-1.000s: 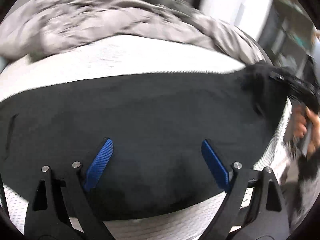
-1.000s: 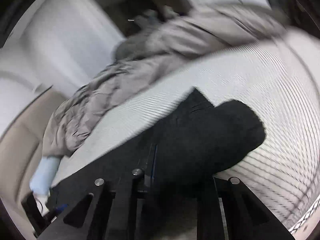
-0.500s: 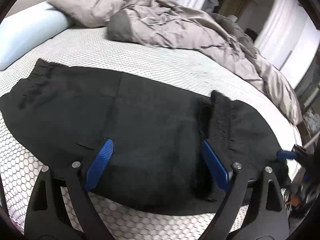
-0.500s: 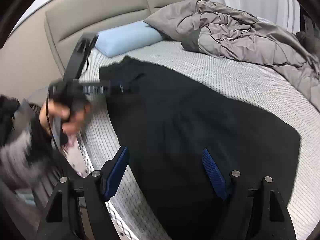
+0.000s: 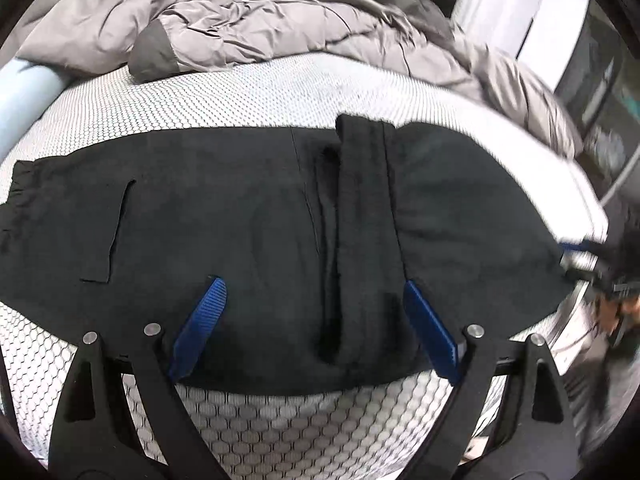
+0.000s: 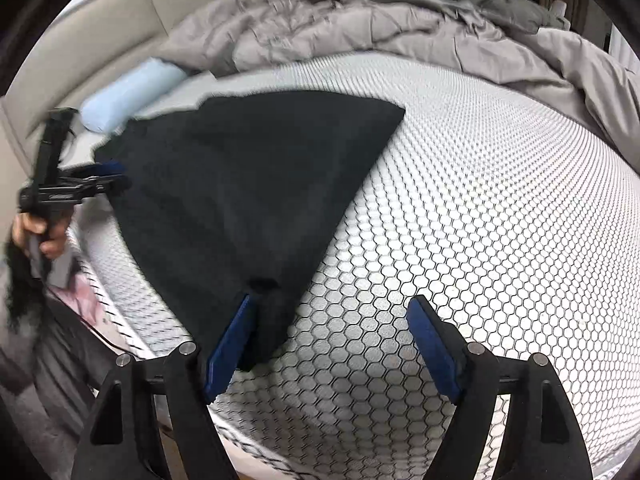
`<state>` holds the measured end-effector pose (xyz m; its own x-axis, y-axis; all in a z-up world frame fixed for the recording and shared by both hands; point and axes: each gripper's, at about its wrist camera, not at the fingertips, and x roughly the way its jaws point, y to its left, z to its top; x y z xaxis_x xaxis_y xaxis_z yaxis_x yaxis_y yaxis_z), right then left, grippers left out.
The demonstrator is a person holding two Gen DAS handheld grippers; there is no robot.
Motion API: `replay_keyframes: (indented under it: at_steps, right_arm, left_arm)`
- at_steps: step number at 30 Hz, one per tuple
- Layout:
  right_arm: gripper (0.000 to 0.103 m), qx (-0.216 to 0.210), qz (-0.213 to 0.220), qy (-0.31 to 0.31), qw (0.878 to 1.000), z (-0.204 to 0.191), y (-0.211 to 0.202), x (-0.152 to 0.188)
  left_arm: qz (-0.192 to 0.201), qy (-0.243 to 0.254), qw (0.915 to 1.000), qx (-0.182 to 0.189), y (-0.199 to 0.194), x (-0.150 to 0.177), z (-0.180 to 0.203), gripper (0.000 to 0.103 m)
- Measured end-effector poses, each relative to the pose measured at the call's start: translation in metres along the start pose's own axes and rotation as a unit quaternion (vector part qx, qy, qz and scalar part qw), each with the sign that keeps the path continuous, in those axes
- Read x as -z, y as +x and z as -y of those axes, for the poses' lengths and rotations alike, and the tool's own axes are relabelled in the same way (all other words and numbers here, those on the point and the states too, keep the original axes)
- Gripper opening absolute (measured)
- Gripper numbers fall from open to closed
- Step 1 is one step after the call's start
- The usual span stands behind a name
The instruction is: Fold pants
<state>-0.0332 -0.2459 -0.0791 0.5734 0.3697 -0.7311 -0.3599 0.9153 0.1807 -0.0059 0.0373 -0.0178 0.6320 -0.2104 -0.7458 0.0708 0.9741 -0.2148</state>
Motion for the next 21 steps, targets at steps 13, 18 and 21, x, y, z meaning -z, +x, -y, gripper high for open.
replay_keyframes:
  at_steps: [13, 18, 21]
  right_arm:
    - [0.050, -0.093, 0.028, 0.069, 0.993, -0.022, -0.016, 0.020]
    - [0.041, -0.087, 0.021, 0.077, 0.993, -0.026, -0.007, 0.015]
    - [0.030, -0.077, 0.003, 0.086, 0.993, -0.023, 0.011, 0.012]
  left_arm:
    - [0.036, 0.058, 0.9939, 0.087, 0.006, -0.039, 0.123, 0.088]
    - [-0.057, 0.146, 0.9785, 0.135, 0.072, -0.045, 0.223, 0.086]
    - [-0.110, 0.149, 0.9768, 0.107, 0.117, -0.046, 0.244, 0.085]
